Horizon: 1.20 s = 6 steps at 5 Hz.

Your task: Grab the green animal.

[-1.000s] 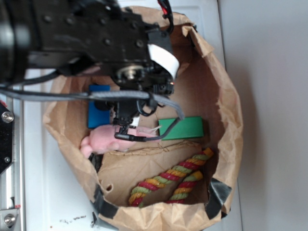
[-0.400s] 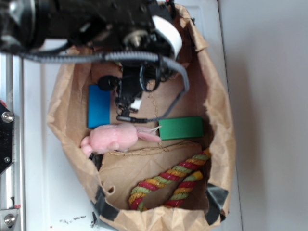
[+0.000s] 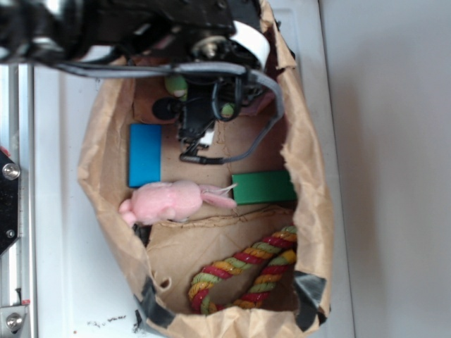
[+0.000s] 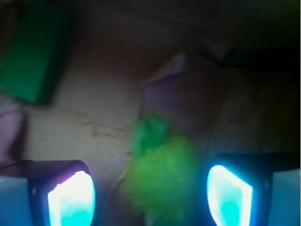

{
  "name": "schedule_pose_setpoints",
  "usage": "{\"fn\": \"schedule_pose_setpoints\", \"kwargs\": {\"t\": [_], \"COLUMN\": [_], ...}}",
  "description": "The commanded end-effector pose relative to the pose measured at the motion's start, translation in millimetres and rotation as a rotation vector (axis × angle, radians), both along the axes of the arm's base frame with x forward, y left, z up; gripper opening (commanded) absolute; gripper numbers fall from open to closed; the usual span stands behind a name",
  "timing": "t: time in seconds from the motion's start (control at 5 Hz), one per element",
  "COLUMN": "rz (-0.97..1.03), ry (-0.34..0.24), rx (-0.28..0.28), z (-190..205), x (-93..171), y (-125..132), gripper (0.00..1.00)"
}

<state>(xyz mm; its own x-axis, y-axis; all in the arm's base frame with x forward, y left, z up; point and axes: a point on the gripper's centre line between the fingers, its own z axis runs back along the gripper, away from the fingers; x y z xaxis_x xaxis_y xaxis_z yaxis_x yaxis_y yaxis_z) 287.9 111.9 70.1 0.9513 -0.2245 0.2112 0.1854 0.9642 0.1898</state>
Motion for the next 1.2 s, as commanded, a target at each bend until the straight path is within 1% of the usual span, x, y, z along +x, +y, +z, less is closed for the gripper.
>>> {"fn": "schedule_pose_setpoints", "kwargs": {"t": [0.0, 0.2, 0.4, 0.6, 0.8, 1.0], "rz": [0.015, 0.035, 0.011, 0.002, 0.004, -0.020], "ry": [-0.064, -0.060, -0.039, -0.025, -0.005, 0.017], "rx": [0.036, 0.068, 0.084, 0.083, 0.056, 0.039], "z": [16.2, 5.9, -3.2, -12.8, -18.8, -17.6], "x": [16.2, 23.3, 17.3, 14.1, 8.1, -3.4], "y": [17.4, 20.9, 19.4, 22.3, 22.1, 16.4], "gripper": [1.00, 1.00, 1.00, 1.00, 1.00, 1.00]}}
